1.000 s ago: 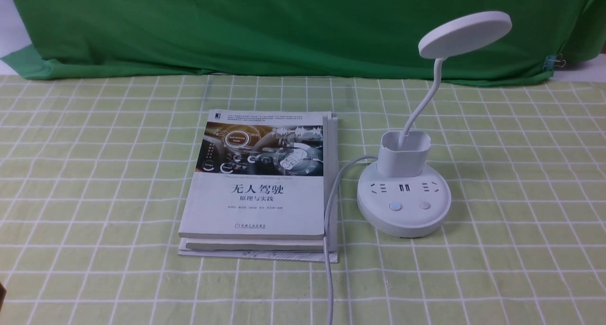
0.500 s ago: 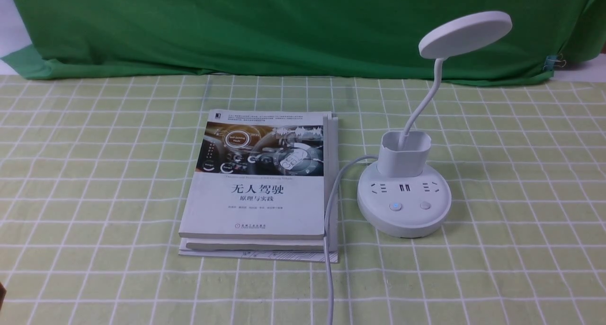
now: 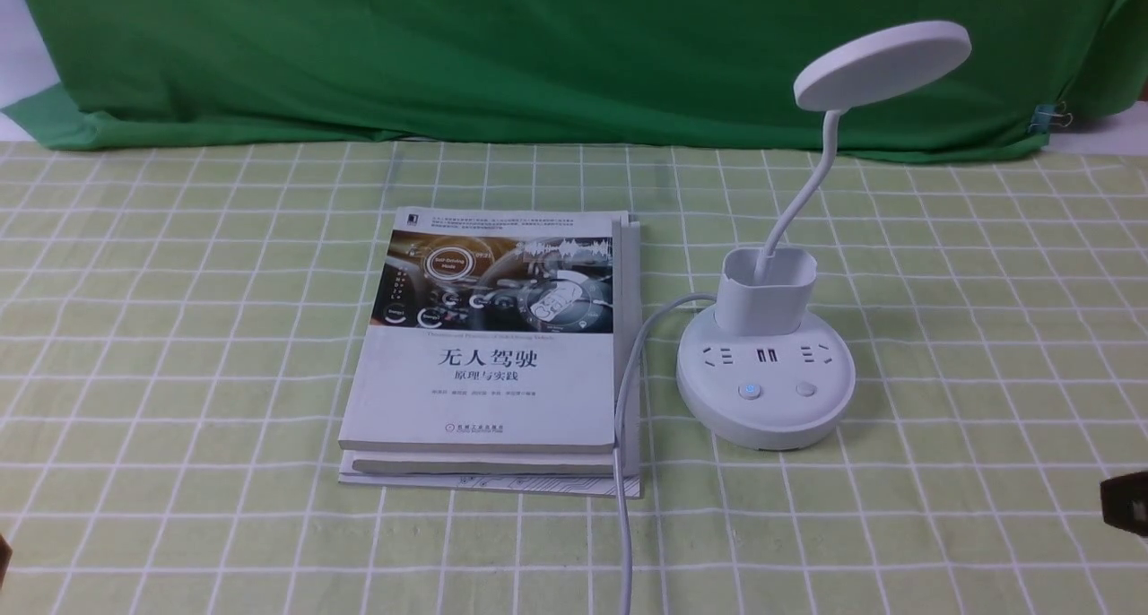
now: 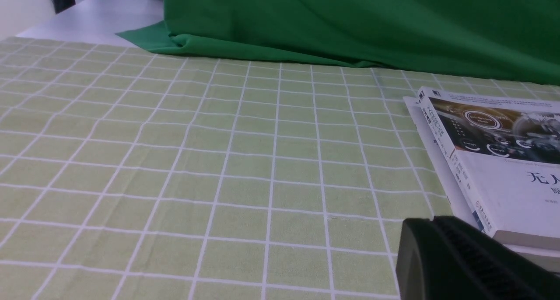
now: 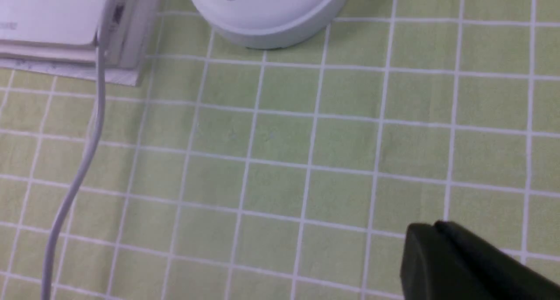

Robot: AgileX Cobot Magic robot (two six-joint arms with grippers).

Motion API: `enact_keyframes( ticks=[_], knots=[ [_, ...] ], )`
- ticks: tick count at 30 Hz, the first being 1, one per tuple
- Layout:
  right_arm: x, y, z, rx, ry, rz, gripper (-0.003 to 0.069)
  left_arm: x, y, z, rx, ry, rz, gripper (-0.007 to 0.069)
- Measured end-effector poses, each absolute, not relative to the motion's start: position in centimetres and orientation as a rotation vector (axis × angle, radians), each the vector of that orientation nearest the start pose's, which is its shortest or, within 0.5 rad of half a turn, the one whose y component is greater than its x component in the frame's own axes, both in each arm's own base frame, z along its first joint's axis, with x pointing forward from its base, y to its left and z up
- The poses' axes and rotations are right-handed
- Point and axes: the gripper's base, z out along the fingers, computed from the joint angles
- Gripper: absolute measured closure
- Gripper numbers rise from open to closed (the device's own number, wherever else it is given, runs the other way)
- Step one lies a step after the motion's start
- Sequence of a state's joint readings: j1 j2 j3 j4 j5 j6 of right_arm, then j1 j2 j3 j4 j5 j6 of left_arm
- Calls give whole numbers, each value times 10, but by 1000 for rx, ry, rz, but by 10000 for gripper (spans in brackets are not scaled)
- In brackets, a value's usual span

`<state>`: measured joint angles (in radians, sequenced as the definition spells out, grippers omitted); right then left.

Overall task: Turn on the table lamp on the green coffee tablecloth with your hand.
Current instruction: 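Press the button on the base of the white desk lamp with the right gripper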

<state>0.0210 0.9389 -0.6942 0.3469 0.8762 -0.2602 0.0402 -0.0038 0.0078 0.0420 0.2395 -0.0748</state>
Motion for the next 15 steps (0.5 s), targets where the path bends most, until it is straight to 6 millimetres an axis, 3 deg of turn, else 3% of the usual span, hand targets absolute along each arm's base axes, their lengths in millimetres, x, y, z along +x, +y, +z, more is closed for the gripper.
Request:
enact_keyframes(
  ticks=[4, 15],
  knots=[
    [197, 37, 277, -226, 2630, 347, 628, 55, 3, 189, -71, 1725, 13, 622],
    [284, 114, 248, -562, 2697, 329, 628, 55, 3, 189, -71, 1725, 13, 622]
  ],
)
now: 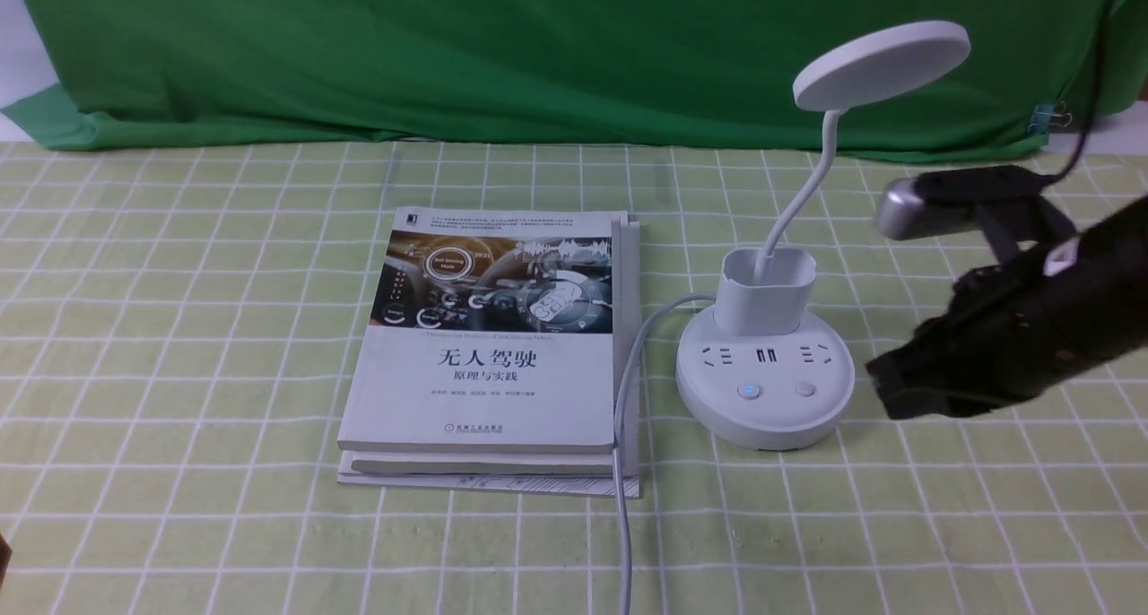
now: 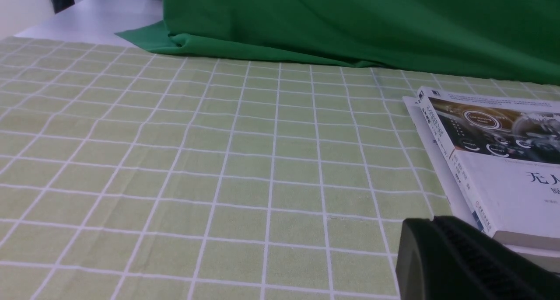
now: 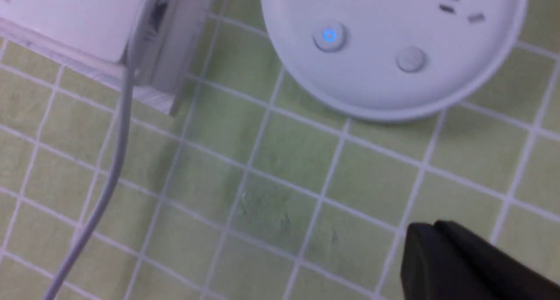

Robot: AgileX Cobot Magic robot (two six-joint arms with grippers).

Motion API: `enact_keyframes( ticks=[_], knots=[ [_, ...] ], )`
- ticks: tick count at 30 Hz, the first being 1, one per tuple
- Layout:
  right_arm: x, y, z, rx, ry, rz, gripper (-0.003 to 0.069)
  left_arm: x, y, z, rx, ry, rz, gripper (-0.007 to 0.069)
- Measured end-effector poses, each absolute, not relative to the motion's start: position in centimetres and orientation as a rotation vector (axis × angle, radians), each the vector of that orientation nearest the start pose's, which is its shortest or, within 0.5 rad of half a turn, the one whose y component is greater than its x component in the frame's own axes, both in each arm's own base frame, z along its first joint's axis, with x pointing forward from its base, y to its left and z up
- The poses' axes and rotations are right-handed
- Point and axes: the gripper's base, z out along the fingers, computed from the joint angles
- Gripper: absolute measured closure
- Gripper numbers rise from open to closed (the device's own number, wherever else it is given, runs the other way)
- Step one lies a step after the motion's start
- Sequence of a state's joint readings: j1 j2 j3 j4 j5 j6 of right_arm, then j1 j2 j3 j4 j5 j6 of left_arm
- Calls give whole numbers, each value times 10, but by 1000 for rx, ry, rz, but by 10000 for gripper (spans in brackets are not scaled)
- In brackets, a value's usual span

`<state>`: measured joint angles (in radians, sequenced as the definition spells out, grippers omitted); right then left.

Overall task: Turn on the table lamp on the green coffee tablecloth with your hand.
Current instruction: 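Press the button on the base of the white desk lamp with the right gripper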

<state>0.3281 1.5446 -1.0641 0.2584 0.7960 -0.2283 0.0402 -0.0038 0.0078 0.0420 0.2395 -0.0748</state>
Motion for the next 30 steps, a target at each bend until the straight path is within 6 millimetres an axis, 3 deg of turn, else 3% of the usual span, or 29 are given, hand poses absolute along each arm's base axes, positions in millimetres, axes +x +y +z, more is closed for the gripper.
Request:
enact_keyframes(
  ticks=[1, 2, 5, 12, 19, 30],
  knots=[
    [285, 115, 249, -566, 2692, 330, 628, 55, 3, 189, -71, 1725, 13, 622],
    [298, 127, 240, -605, 2696, 317, 628, 55, 3, 189, -71, 1725, 13, 622],
    [318, 136, 228, -646, 2703, 279, 628, 55, 3, 189, -71, 1725, 13, 622],
    [358, 140, 200, -645, 2746, 238, 627, 55, 3, 189, -71, 1725, 13, 622],
    [368, 143, 195, -647, 2756, 235, 627, 55, 3, 189, -71, 1725, 13, 622],
    [366, 142, 191, -651, 2794, 238, 627, 55, 3, 189, -71, 1725, 13, 622]
  ],
)
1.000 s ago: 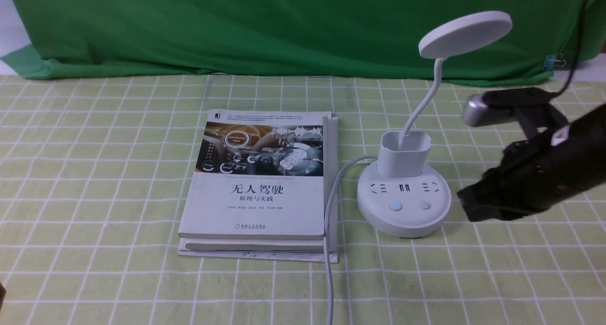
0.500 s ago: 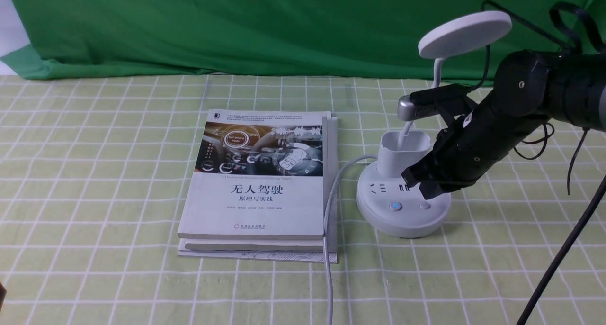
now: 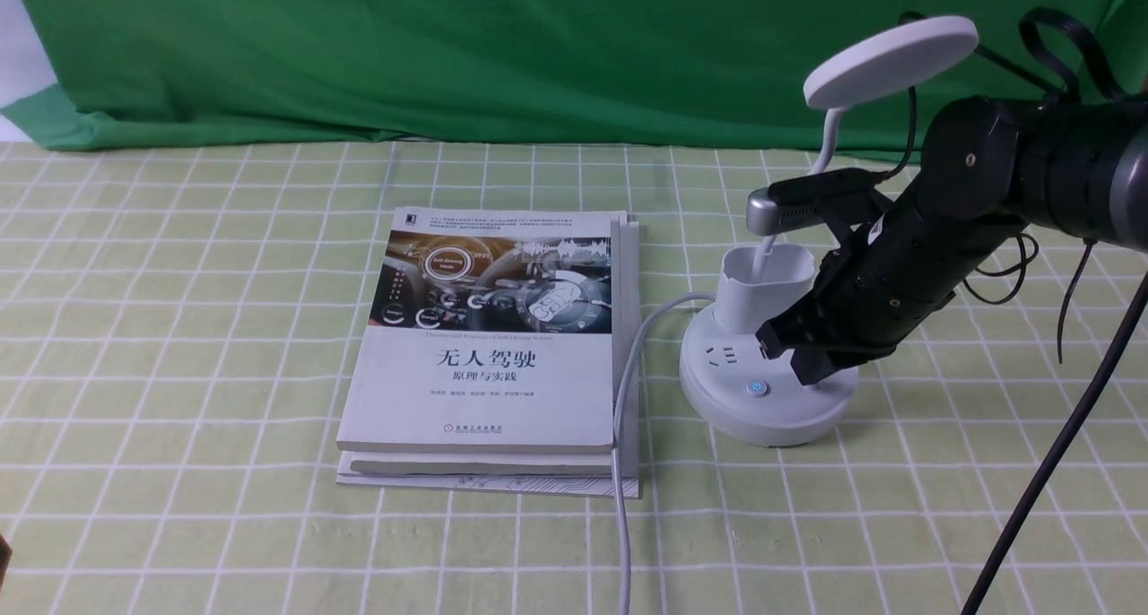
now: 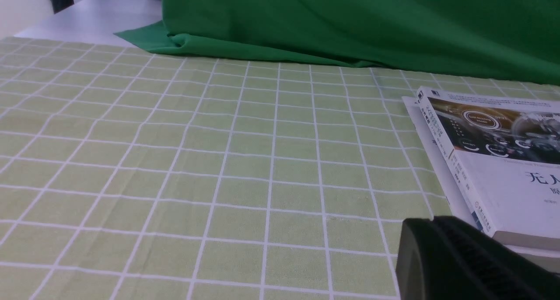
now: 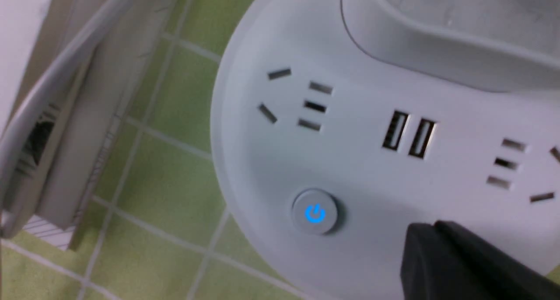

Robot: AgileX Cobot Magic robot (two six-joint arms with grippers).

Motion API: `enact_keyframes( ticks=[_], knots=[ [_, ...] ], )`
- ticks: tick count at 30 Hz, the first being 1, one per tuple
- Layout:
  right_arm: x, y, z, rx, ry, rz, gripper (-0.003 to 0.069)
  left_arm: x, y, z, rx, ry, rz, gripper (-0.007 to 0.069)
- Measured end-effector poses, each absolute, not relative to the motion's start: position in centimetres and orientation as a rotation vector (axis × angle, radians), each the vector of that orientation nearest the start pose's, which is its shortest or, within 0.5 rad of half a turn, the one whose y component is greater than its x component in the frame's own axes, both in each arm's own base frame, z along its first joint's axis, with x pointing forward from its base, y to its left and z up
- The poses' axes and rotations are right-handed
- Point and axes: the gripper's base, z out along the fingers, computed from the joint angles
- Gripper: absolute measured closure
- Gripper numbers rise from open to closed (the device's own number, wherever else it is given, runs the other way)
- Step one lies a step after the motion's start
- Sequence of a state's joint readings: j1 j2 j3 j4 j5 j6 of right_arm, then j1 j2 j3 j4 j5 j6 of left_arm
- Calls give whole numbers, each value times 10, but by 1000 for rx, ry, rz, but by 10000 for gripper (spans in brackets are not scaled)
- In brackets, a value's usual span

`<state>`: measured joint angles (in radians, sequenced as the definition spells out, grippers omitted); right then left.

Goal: Turn on the table lamp on the green coffee tablecloth with your hand.

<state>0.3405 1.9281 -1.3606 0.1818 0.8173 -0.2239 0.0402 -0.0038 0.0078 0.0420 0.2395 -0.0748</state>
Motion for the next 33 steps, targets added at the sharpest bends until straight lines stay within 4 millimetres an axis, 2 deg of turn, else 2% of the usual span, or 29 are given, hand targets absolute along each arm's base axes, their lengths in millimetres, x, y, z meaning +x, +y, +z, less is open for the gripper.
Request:
enact_keyframes(
  ticks=[8, 12, 17, 23, 25, 28, 33],
  knots=[
    [366, 142, 191, -653, 2798, 238, 627, 55, 3, 189, -71, 1725, 13, 622],
    [368, 143, 180, -654, 2824, 238, 627, 55, 3, 189, -71, 1725, 13, 622],
    [368, 144, 180, -656, 2834, 242, 627, 55, 3, 189, -71, 1725, 13, 622],
    [366, 143, 190, -652, 2806, 243, 627, 55, 3, 189, -71, 1725, 13, 622],
    [364, 142, 203, -647, 2774, 246, 627, 55, 3, 189, -71, 1725, 13, 622],
    [362, 141, 211, -646, 2753, 247, 627, 55, 3, 189, -71, 1725, 13, 622],
    [359, 141, 211, -664, 2782, 247, 627, 55, 3, 189, -71, 1725, 13, 622]
  ],
)
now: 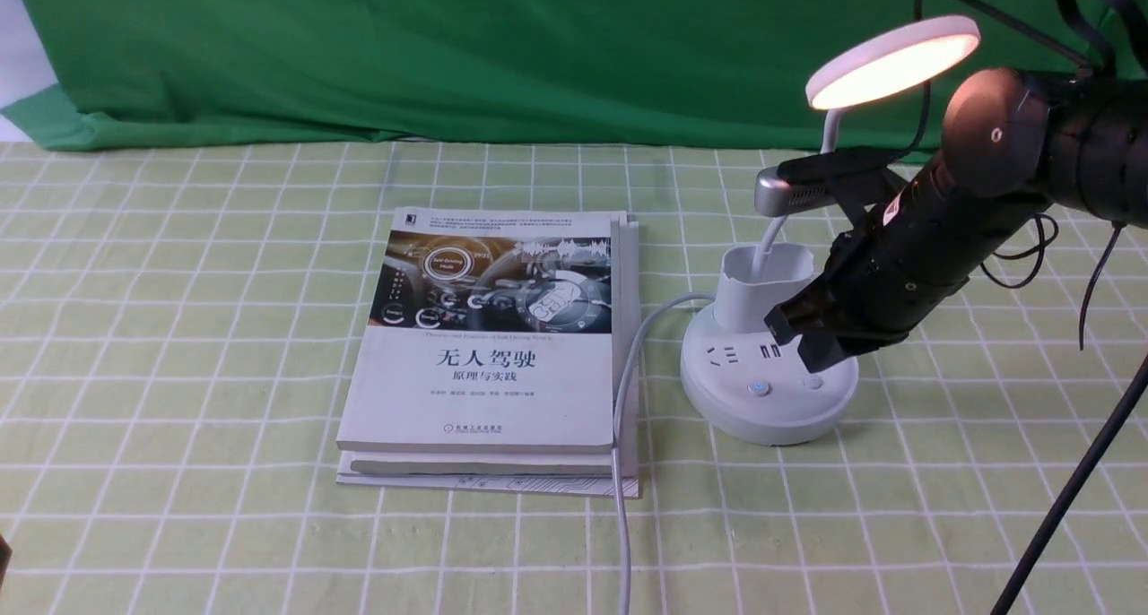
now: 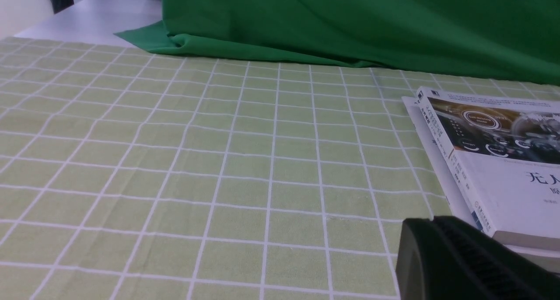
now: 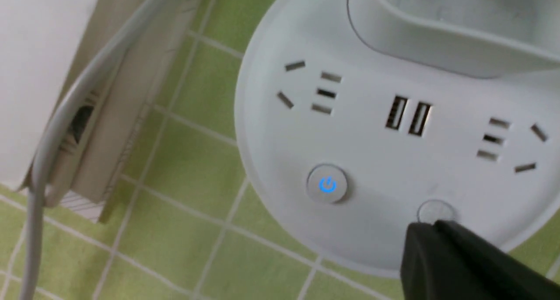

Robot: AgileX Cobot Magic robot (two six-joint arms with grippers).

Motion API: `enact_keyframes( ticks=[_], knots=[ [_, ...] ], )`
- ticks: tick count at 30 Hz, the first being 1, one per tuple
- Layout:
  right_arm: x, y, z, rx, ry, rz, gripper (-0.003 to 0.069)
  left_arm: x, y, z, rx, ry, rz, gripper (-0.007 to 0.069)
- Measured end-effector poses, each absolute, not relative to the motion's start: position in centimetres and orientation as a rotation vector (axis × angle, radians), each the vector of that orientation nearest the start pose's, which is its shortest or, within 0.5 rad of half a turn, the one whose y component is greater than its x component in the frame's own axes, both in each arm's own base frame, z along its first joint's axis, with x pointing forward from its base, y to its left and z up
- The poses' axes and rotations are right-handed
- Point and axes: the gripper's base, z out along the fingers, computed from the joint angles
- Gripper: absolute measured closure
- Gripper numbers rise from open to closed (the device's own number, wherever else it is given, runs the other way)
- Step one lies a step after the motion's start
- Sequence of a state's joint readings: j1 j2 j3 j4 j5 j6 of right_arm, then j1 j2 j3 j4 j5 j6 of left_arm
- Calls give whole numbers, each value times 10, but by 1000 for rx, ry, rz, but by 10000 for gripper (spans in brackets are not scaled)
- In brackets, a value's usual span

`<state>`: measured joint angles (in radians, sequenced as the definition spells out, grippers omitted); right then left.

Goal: Turn on the table lamp on the green coffee tablecloth with your hand.

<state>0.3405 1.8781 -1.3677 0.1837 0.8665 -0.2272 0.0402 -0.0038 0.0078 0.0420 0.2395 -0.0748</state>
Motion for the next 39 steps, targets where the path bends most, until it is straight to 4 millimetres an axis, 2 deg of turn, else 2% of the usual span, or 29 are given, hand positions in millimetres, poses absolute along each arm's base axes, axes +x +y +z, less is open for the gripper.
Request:
enact_keyframes(
  ticks=[5, 8, 11, 16, 17, 18, 19, 23, 25, 29, 36, 39],
  knots=[
    [347, 136, 209, -673, 2810, 244, 627, 55, 3, 189, -71, 1725, 13, 622],
    [328, 129, 206, -668, 2825, 239, 627, 55, 3, 189, -71, 1725, 13, 622],
    [298, 119, 214, -640, 2808, 240, 627, 55, 3, 189, -71, 1725, 13, 622],
    [243, 99, 238, -585, 2741, 253, 627, 55, 3, 189, -71, 1725, 13, 622],
    [238, 97, 240, -582, 2734, 255, 627, 55, 3, 189, -71, 1725, 13, 622],
    [218, 90, 246, -560, 2703, 262, 627, 55, 3, 189, -71, 1725, 13, 622],
    [205, 85, 249, -554, 2684, 265, 627, 55, 3, 189, -71, 1725, 13, 622],
    [166, 71, 261, -516, 2594, 284, 617, 55, 3, 189, -71, 1725, 13, 622],
    [158, 69, 265, -512, 2562, 288, 613, 55, 3, 189, -71, 1725, 13, 622],
    [130, 59, 292, -483, 2370, 309, 594, 55, 3, 189, -71, 1725, 13, 622],
    [105, 49, 317, -445, 2150, 324, 581, 55, 3, 189, -71, 1725, 13, 622],
    [95, 42, 329, -442, 2022, 272, 578, 55, 3, 189, -71, 1725, 13, 622]
  ],
)
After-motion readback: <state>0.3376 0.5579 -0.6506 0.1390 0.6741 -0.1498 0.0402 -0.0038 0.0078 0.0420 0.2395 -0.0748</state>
